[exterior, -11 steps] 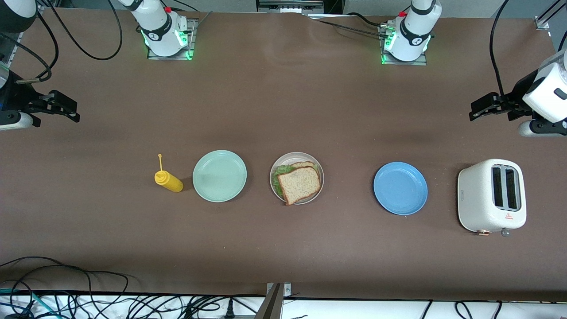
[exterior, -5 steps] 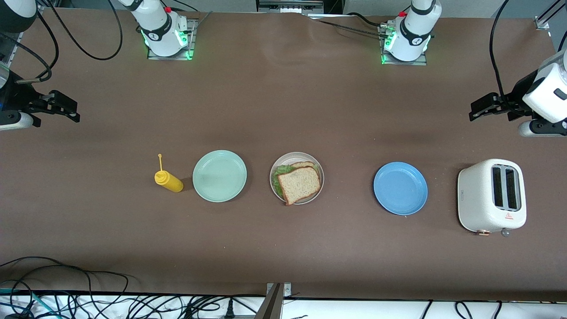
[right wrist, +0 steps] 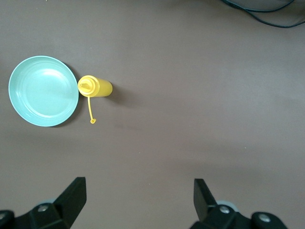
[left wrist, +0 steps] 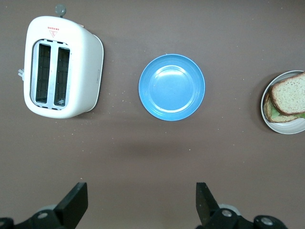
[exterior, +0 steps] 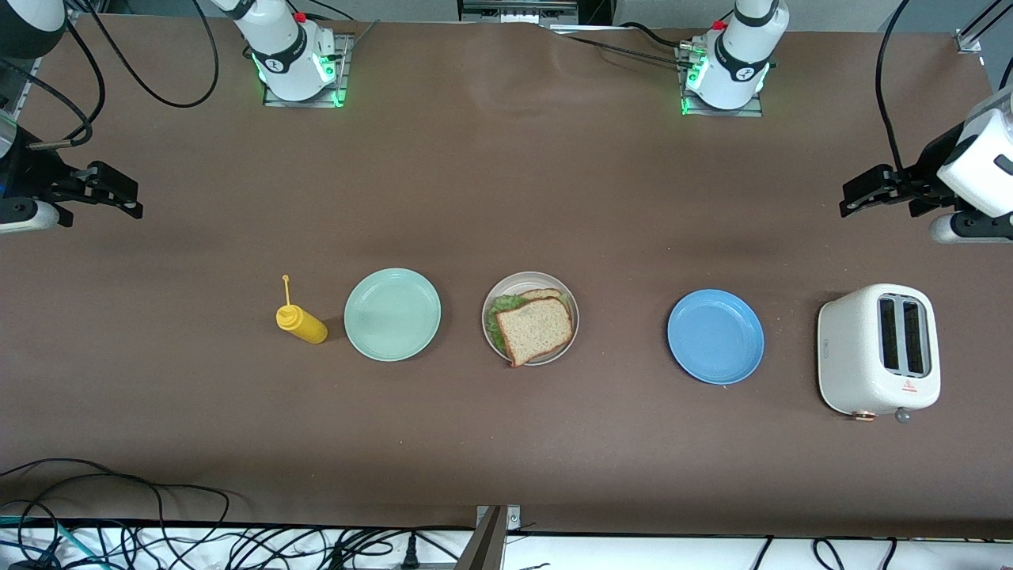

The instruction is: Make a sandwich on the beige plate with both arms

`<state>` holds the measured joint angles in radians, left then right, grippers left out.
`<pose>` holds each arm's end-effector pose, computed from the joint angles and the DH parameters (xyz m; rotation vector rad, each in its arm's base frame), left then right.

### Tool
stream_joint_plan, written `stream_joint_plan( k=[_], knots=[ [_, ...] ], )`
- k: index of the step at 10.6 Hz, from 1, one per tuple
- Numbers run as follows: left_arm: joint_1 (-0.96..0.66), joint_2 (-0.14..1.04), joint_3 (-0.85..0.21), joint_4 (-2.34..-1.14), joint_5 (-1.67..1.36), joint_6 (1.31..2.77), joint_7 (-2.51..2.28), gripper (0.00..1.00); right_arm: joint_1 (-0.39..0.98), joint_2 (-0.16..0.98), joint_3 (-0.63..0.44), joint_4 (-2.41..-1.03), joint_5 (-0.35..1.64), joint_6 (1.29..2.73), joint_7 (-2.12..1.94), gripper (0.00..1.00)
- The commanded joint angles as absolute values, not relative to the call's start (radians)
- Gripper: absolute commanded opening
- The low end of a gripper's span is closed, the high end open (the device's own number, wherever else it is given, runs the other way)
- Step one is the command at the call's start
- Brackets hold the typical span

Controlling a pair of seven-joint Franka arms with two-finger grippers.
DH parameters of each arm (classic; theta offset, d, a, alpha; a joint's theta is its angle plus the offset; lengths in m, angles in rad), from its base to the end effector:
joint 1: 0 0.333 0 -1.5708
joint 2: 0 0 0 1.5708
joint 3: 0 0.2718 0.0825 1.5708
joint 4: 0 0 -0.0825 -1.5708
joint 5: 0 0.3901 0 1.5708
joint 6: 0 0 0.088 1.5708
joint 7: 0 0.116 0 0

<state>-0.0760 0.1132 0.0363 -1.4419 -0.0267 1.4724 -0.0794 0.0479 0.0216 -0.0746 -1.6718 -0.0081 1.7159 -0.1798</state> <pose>0.5789 -0.0274 0.5596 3.1207 0.0595 -0.1309 0.5760 -0.0159 0.5232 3.1202 0.2411 0.0336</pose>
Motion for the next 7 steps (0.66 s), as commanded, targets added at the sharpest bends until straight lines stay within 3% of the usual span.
stream_joint_plan(
  k=[1, 7],
  knots=[
    [-0.069, 0.124, 0.037, -1.416, -0.035, 1.468, -0.08, 1.0, 0.052, 0.032, -0.08, -1.646, 0.008, 1.697, -0.17, 1.0],
    [-0.069, 0.124, 0.035, -1.416, -0.034, 1.466, -0.081, 1.0, 0.052, 0.043, -0.081, -1.646, 0.014, 1.709, -0.173, 1.0]
  ],
)
